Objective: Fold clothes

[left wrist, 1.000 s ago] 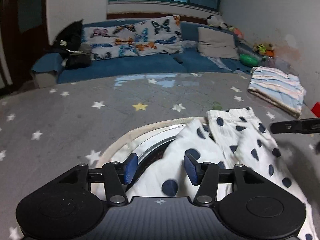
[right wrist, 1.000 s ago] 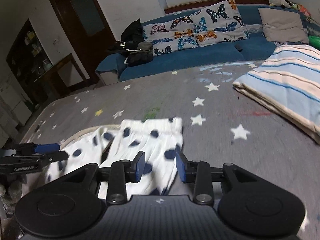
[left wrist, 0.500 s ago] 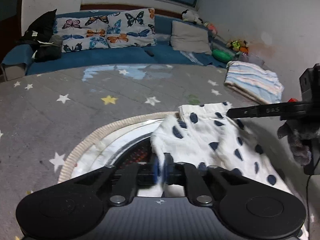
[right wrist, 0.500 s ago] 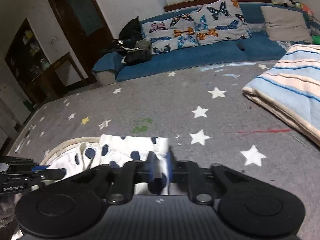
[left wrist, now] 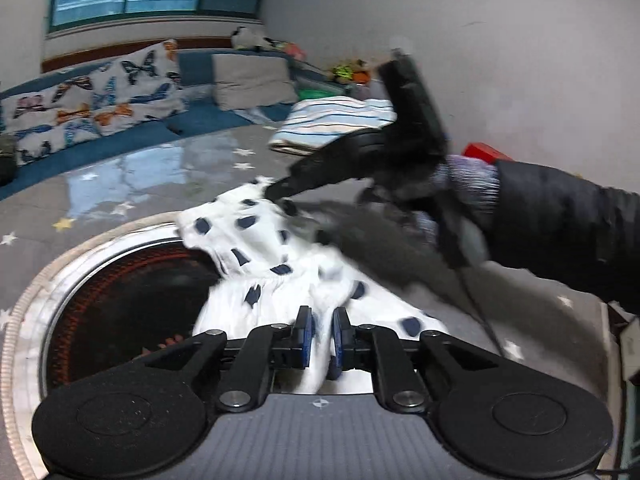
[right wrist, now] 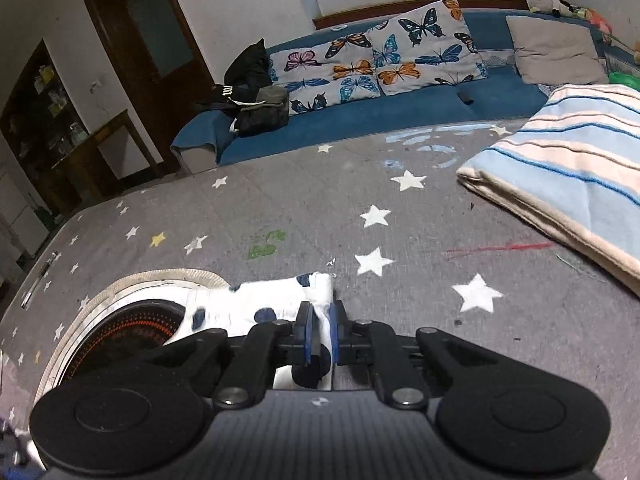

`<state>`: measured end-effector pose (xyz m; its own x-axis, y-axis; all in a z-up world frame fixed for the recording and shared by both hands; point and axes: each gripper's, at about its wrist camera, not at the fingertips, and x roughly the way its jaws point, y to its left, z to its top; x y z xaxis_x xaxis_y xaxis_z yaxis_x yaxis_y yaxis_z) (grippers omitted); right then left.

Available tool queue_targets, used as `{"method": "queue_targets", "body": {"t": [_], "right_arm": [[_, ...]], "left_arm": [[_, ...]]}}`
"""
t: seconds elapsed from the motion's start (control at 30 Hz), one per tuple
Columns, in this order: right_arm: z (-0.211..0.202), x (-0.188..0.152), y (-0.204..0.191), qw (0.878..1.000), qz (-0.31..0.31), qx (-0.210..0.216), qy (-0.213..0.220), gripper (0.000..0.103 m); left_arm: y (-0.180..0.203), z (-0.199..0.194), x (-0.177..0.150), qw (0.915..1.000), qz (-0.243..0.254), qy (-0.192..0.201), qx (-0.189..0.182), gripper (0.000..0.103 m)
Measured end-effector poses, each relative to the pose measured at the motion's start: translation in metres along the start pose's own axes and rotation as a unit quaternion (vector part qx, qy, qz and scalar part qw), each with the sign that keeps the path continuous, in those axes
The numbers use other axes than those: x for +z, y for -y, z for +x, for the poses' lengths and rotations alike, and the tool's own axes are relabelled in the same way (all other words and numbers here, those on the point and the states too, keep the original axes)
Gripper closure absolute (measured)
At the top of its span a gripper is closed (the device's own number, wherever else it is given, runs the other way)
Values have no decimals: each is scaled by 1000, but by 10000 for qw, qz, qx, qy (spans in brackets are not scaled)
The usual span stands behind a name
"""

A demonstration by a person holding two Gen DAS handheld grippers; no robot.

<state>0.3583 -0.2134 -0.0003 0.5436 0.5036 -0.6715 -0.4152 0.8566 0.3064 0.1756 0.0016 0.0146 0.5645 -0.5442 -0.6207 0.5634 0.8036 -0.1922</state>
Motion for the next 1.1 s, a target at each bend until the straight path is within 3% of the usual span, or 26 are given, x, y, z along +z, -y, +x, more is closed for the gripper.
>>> {"method": "queue_targets", "body": {"t": [0.1,0.2,0.27,0.33,0.4,0.47,0.53,0.63,0.77,0.83,0.93,1.1], "right_arm": [[0,0,1,10000,19,24,4,93],[0,0,2,10000,50,42,21,93],[0,-1,2,10000,43,40,23,93],[0,-1,1,10000,31,36,23,93],[0,-1,1,10000,17,32,21,93],[-1,-1,0,10000,-23,35,9,92],[0,0,-1,10000,-57,23,3,92],[-1,-1,-1,10000,-80,-45,20,94],[-2,0,-2,9997,-120,-219,86,95],[-1,1,-1,9995,-128,-287,96,95],[0,3,0,9990,-162,-395,121,95],[4,7,-1,9966,-436,-686,157,95]], "left_arm": [[-4,-9,6,9997,-21,188,133,85],[-15,-11,12,9975,-277,340,556,61],[-23,-6,13,9952,-365,307,851,58],[-35,5,14,9930,-532,87,1048,53],[-46,17,13,9918,-840,-203,938,53],[-55,25,11,9901,-1089,-374,799,55],[-62,28,10,9890,-1279,-363,651,78],[-69,21,11,9875,-1403,-125,702,85],[-82,-1,16,9790,-1557,332,1271,93],[-95,-12,20,9709,-1755,541,1534,93],[-113,-24,25,9574,-1684,797,2206,93],[-152,-32,24,9343,-1907,904,2871,93]]}}
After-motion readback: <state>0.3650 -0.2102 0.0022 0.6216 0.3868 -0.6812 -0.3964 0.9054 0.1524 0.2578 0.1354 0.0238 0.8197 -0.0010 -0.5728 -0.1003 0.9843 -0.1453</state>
